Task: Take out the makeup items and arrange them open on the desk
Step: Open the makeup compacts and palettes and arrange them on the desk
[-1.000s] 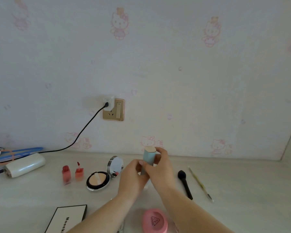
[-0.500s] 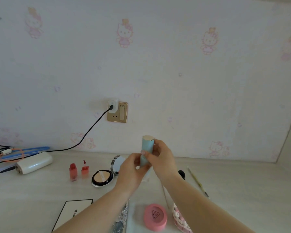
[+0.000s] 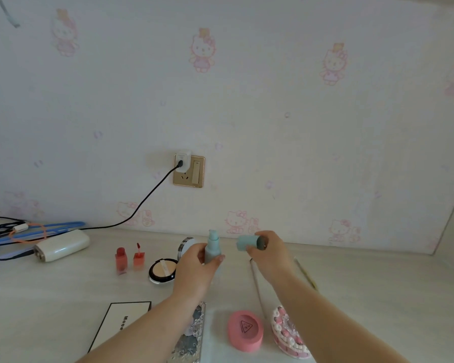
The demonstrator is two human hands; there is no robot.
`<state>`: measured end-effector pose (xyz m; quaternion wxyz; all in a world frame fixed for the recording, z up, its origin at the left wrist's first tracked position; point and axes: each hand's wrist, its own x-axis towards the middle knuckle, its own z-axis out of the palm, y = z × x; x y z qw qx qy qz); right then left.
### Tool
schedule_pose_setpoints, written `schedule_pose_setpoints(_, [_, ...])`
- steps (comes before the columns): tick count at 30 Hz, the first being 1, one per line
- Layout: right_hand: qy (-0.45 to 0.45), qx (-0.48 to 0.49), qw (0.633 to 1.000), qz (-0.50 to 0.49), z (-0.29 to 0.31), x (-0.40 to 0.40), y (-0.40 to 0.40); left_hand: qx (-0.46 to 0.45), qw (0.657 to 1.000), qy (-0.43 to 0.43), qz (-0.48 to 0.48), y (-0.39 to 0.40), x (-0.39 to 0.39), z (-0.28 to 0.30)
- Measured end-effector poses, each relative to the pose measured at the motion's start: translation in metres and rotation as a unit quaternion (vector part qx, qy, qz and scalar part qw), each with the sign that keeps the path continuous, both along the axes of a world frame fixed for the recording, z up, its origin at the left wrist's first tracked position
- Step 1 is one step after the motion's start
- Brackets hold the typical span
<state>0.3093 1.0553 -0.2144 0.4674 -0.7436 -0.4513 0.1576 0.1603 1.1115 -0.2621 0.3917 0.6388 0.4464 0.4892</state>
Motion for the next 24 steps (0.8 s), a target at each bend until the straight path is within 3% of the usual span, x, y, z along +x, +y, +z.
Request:
schedule_pose_setpoints(5, [-0.082, -0.078, 0.993, 0.045, -0.016, -0.001, 0.001, -0.001, 1.000, 0.027, 0.000, 0.002, 0.002, -0.005])
schedule_pose_setpoints(24, [-0.092, -0.141, 0.982, 0.091, -0.036, -0.011, 0.014, 0.016, 0.998, 0.052, 0.004, 0.011, 0.013, -0.012])
